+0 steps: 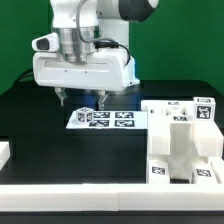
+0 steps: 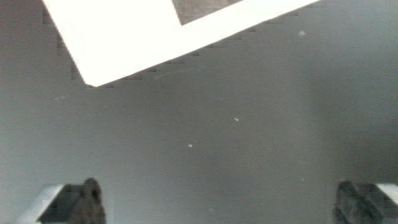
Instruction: Assemble chair
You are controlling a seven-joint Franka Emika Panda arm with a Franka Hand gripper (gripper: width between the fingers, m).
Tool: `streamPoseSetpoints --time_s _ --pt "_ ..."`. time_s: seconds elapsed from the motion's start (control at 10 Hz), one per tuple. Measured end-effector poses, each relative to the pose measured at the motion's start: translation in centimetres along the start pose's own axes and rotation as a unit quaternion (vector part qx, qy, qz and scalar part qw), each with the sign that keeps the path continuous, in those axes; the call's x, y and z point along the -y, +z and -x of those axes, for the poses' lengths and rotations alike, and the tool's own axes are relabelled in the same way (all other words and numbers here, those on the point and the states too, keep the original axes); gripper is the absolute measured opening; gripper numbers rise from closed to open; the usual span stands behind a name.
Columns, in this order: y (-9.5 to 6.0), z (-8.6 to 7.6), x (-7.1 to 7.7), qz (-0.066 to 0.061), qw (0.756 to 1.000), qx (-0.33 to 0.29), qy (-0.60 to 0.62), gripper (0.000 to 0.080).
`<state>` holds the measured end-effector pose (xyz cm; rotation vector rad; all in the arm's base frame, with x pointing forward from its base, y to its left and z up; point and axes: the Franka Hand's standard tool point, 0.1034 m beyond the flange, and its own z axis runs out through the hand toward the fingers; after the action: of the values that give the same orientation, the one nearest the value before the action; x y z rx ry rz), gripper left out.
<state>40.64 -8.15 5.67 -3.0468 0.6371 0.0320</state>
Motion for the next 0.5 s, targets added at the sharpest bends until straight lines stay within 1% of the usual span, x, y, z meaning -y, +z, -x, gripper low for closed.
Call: streamPoseSetpoints --time_s 0.3,0.4,0.5 --pt "0.1 0.1 0.0 0.001 1.000 0.000 0.000 0.0649" --pt "0.3 0.4 -0.4 0.003 0.999 0.002 -0.033 0.0649" --pt "0.8 1.4 -1.4 0.004 0.997 0.012 -0.078 0.0649"
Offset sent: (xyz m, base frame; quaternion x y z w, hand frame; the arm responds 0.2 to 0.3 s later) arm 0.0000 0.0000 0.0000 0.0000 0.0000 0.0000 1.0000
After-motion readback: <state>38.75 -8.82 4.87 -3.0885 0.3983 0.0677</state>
